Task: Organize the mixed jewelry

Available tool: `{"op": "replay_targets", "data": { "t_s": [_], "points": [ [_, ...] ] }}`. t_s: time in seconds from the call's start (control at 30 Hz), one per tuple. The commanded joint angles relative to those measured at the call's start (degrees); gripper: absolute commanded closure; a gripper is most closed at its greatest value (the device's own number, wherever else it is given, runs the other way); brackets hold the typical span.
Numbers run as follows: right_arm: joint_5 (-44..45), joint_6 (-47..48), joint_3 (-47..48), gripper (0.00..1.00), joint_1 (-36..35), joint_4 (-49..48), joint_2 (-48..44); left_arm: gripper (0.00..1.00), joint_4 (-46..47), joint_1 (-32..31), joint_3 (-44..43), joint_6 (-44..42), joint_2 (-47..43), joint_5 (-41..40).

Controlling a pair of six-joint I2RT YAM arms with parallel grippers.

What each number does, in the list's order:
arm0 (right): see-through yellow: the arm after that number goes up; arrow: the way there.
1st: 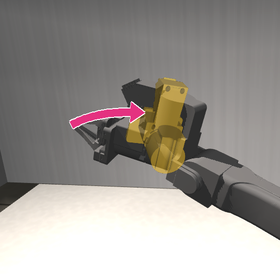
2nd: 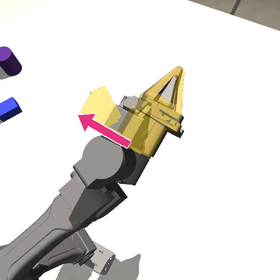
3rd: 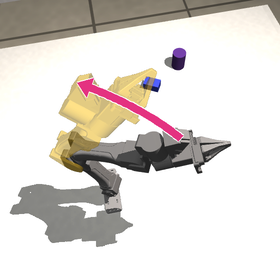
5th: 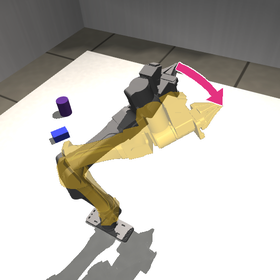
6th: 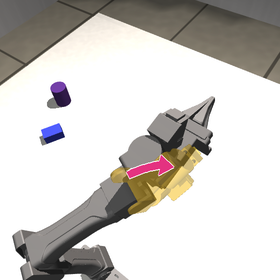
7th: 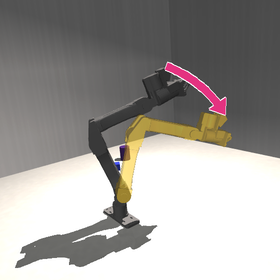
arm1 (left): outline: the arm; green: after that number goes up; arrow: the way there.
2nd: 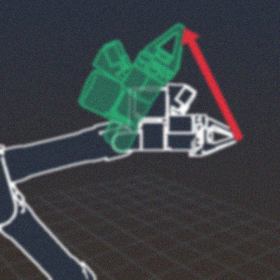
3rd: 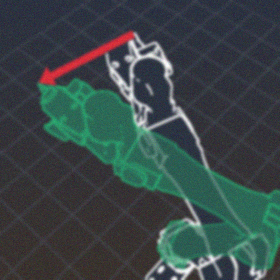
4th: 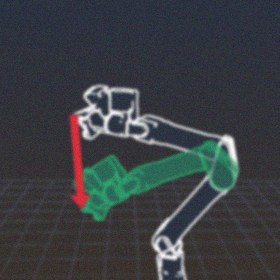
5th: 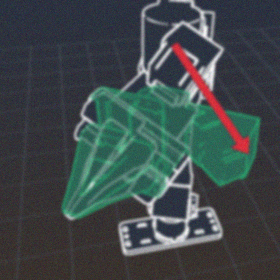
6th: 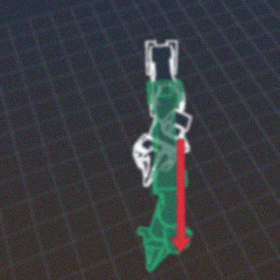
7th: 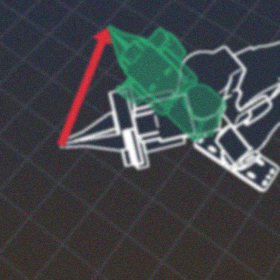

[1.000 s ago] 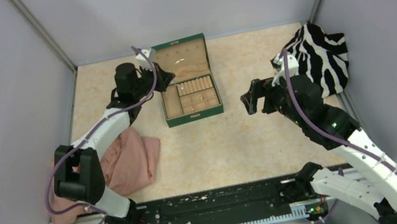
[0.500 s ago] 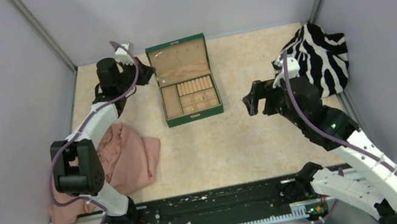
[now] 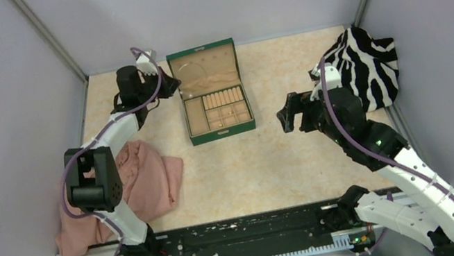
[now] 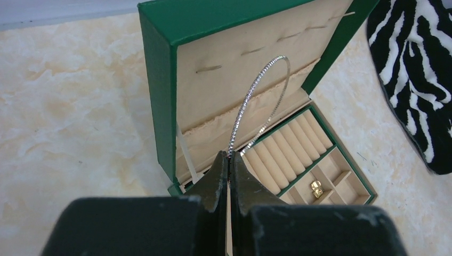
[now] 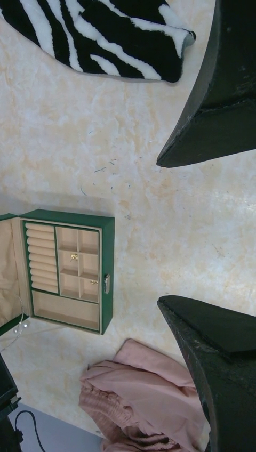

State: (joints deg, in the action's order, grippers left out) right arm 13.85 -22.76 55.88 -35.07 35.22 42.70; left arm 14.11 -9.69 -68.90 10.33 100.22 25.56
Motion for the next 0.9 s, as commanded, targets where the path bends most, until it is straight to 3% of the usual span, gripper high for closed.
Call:
{"op": "replay_targets", "data": {
  "t_s": [0.0, 0.27, 0.87],
  "points": [
    [0.48, -0.28, 0.50, 0.11, 0.00, -1.66, 0.02, 1.00, 2.58, 0.80, -2.53, 1.62, 1.40, 0.48],
    [0.30, -0.26, 0.79, 0.11, 0.00, -1.50, 0.15, 1.00, 5.05, 1.41, -2.62, 3.25, 1.93, 1.40],
    [0.17, -0.72, 0.95, 0.11, 0.02, -1.28, 0.22, 1.00, 0.76, 2.13, -6.50, 6.67, 6.44, -0.37]
  ]
}}
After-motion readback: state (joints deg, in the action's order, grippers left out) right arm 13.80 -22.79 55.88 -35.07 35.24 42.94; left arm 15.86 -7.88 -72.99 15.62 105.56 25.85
